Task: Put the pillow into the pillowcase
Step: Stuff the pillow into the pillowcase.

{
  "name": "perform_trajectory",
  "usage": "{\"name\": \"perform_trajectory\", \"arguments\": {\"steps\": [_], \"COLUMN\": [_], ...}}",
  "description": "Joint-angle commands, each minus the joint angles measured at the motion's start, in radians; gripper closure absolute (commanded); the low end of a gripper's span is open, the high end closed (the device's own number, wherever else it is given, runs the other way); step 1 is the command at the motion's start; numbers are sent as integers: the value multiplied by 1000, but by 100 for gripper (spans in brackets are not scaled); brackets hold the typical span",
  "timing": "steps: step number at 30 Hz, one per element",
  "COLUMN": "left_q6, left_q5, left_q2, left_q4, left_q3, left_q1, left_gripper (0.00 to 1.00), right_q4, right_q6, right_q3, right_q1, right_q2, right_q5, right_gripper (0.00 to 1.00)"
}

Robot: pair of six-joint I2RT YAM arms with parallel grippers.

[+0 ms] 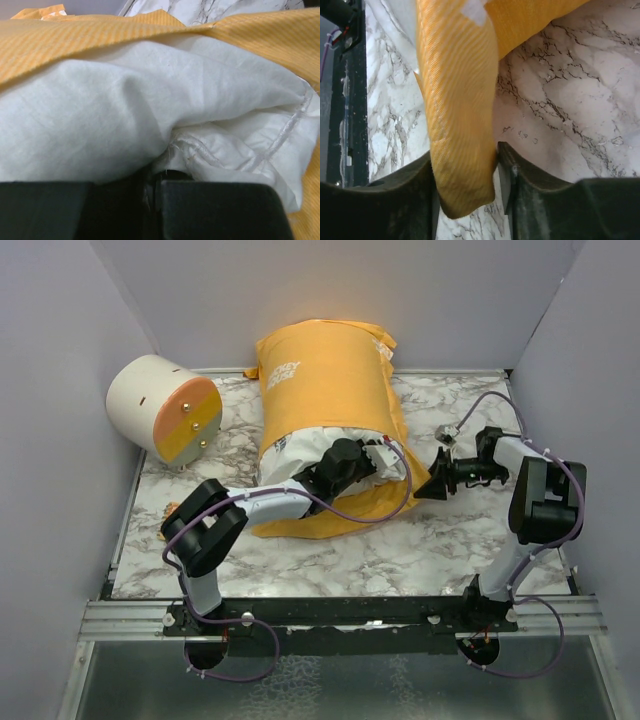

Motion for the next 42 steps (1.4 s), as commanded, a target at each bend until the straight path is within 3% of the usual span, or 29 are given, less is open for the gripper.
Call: {"name": "perform_trajectory", "arguments": {"steps": [1, 5, 10, 13, 15, 17, 18, 19, 22, 26, 30, 33, 39, 42], "left_q6": [10, 6, -9, -27, -35, -50, -60, -77, -181, -295, -264, -293, -424, -532], "left_q5": [-35, -4, 17, 24, 26, 17, 5, -26, -261, -701, -864, -868, -688, -690], "left_q2": [-44, -36, -20, -4, 17, 45, 59, 79, 168, 308, 374, 390, 358, 388], "left_q4": [204, 201, 171, 148, 124, 101, 90, 80, 65, 61, 187, 173, 69, -32], "left_q3": [2, 9, 39, 52, 68, 89, 101, 127, 224, 412, 480, 532, 516, 523], "left_q1": [72, 72, 72, 73, 74, 75, 79, 81, 82, 72, 74, 73, 78, 123], "left_gripper": [100, 100, 100, 100, 100, 100, 100, 100, 100, 100, 100, 100, 100, 100], "right_q4": [-8, 39, 231, 229, 149, 62, 22, -18, -123, -249, -386, -386, -386, -293], "right_q6": [37, 95, 299, 313, 242, 158, 121, 67, -76, -195, -291, -260, -213, -73], "right_q3": [40, 46, 24, 32, 51, 67, 66, 56, -5, -40, -8, 20, 98, 127], "right_q1": [-4, 29, 79, 93, 98, 99, 99, 99, 99, 102, 103, 103, 101, 101], "right_q2": [15, -5, -52, -51, -41, -37, -43, -62, -159, -278, -361, -414, -481, -534], "right_q5": [-51, -73, -63, -65, -90, -106, -106, -111, -131, -169, -235, -282, -369, -390], "right_gripper": [48, 37, 37, 39, 53, 89, 98, 99, 99, 100, 100, 100, 100, 100]}}
